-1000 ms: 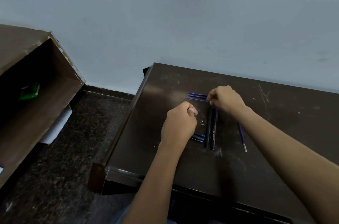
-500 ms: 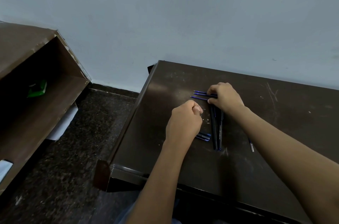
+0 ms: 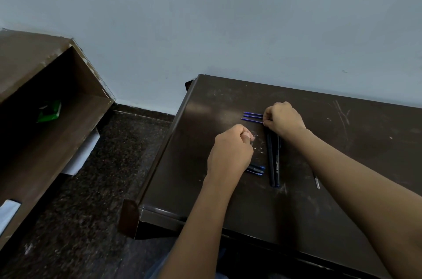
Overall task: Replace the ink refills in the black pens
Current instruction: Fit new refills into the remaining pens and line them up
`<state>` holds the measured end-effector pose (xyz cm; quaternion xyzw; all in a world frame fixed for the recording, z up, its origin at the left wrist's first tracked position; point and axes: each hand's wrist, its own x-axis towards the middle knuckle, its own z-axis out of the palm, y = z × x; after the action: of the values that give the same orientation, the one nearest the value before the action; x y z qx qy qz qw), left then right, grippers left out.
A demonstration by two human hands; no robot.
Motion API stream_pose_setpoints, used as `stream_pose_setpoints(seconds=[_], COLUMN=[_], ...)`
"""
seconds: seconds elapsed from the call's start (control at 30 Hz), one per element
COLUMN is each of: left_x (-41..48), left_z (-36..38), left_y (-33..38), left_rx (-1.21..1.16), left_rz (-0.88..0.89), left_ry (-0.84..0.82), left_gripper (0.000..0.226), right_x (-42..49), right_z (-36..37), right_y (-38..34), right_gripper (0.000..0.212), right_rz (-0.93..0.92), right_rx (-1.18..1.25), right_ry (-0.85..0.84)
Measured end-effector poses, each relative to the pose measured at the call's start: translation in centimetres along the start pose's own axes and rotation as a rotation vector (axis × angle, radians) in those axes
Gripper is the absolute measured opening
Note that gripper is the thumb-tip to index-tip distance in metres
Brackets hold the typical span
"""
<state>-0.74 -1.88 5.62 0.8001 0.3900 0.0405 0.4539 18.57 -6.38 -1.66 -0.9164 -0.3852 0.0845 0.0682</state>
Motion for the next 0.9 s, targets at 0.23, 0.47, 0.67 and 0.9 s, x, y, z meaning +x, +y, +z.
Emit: stream_pose_setpoints(seconds=[0.23,0.47,0.67,0.9], left_x=[0.0,-0.1,-0.1,0.1], left_z=[0.2,0.2,0.1,0.2], left_y=[0.0,0.0,0.0,-0.1], left_rx=[0.014,0.008,0.021,0.026], left_rz=[0.007,0.008,0.018,0.028], left_ry=[-0.005,0.002,-0.003,-0.004], left_gripper=[0.023,0.023,0.022,0.021], right_x=[0.4,0.9,1.3,1.4], right_z=[0.3,0.7,0.6,0.6], right_y=[0.5,0.8,0.5,0.2], right_gripper=[0.015,0.031,0.027,0.022], right_rz=[0.023,0.002,0.010,0.029], right_rx=[0.027,0.081,0.110,0.108], right_ry=[0.029,0.023,0.004,0.016])
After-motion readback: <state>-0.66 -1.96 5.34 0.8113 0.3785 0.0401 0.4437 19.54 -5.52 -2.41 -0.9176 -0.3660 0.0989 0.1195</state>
